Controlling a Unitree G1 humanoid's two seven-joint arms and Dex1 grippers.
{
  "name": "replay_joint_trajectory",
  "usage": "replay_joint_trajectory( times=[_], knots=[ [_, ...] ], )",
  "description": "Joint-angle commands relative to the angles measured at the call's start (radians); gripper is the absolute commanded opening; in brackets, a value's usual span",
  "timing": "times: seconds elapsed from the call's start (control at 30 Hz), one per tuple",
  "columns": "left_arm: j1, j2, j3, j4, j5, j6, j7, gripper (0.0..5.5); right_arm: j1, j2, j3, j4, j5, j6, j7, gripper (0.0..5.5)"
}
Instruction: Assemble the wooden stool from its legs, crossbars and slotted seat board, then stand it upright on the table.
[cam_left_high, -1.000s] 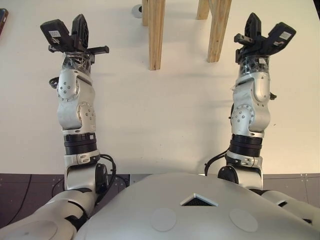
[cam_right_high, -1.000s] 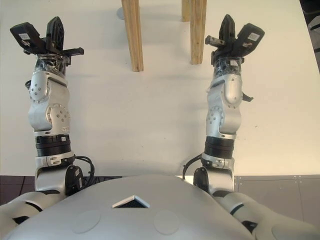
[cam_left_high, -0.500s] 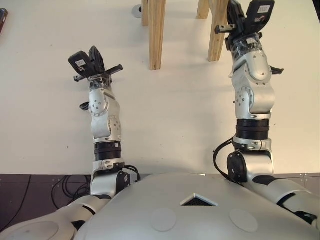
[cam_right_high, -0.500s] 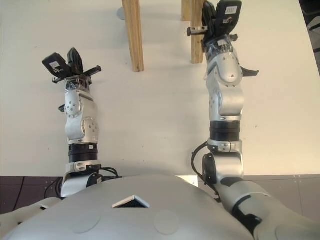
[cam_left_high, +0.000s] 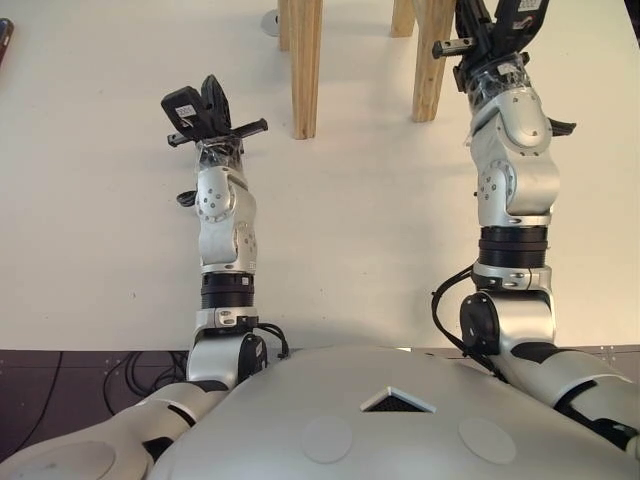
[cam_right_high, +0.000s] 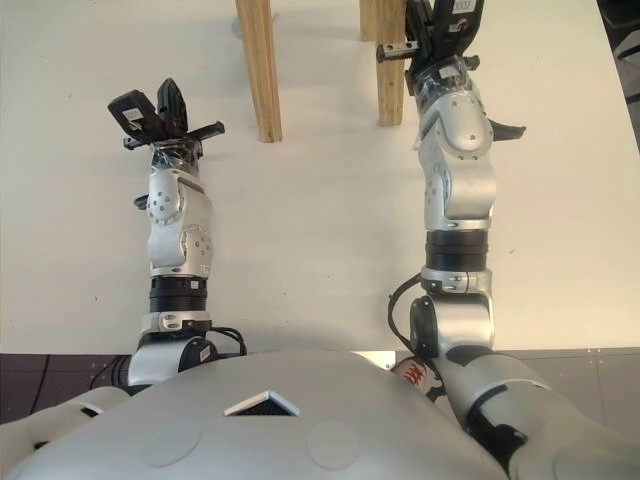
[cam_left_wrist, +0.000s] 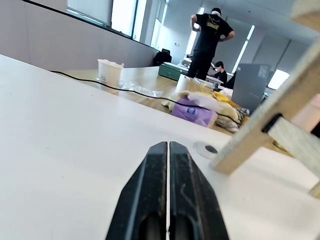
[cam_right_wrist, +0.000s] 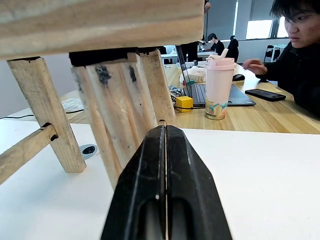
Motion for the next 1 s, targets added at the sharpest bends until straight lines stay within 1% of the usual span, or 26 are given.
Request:
replay_joint_trajectory(
  times=[0.03,0.1,0.17,0.23,0.3,0.37,0.4,0.47,0.5,0.57,0.63,0.73,0.8,0.87,0.93,1.0],
  knots=[
    [-0.046,-0.021,-0.054,-0.020,0.022,0.032,-0.026,0.02,0.056,0.023,-0.024,-0.020,0.009,-0.008,-0.043,0.00],
    [-0.018,-0.016,-0.074,-0.037,0.030,0.049,-0.046,0.02,0.085,0.061,-0.006,-0.041,0.016,0.004,-0.057,0.00],
    [0.007,-0.001,-0.061,-0.050,0.016,0.057,-0.064,0.02,0.072,0.047,0.024,-0.055,-0.001,-0.025,-0.030,0.00],
    [0.000,0.012,-0.024,0.000,0.014,0.031,-0.054,0.02,0.024,0.018,0.009,-0.005,-0.007,-0.051,-0.020,0.00],
    [-0.053,-0.015,0.024,0.013,-0.031,0.040,-0.016,0.02,-0.002,-0.006,-0.024,0.016,0.008,-0.058,-0.019,0.00],
    [-0.061,-0.024,-0.009,-0.031,-0.022,0.055,-0.038,0.02,-0.011,-0.003,-0.024,0.040,-0.006,-0.083,-0.023,0.00],
    [-0.037,-0.015,-0.032,-0.033,0.000,0.057,-0.056,0.02,-0.004,0.020,-0.028,0.046,0.003,-0.074,-0.042,0.00],
    [0.015,-0.009,-0.023,-0.052,-0.014,0.071,-0.069,0.02,0.034,0.050,0.001,0.022,0.007,-0.072,-0.041,0.00],
    [0.029,-0.005,-0.017,-0.057,-0.015,0.069,-0.068,0.02,0.040,0.046,0.009,0.022,0.005,-0.075,-0.036,0.00],
    [0.014,-0.023,0.002,-0.063,-0.033,0.072,-0.045,0.02,0.018,0.014,-0.014,0.028,0.012,-0.069,-0.021,0.00],
    [-0.007,-0.037,-0.011,-0.056,-0.022,0.063,-0.037,0.02,0.005,-0.015,-0.025,0.057,0.000,-0.088,-0.012,0.00],
    [0.013,-0.049,-0.049,-0.083,-0.007,0.079,-0.051,0.02,0.018,0.010,-0.040,0.053,0.014,-0.062,-0.042,0.00],
    [0.034,-0.025,-0.072,-0.096,0.006,0.076,-0.081,0.02,0.052,0.034,0.000,0.009,0.011,-0.055,-0.027,0.00],
    [0.017,-0.012,-0.049,-0.068,0.004,0.060,-0.072,0.02,0.051,0.012,0.012,0.014,0.005,-0.060,-0.004,0.00],
    [-0.018,-0.021,-0.033,-0.082,-0.006,0.062,-0.052,0.02,0.014,-0.043,-0.008,0.042,0.001,-0.072,0.014,0.00],
    [-0.032,-0.024,-0.057,-0.094,0.001,0.069,-0.072,0.02,-0.017,-0.065,-0.037,0.073,0.003,-0.079,0.003,0.00]
  ],
)
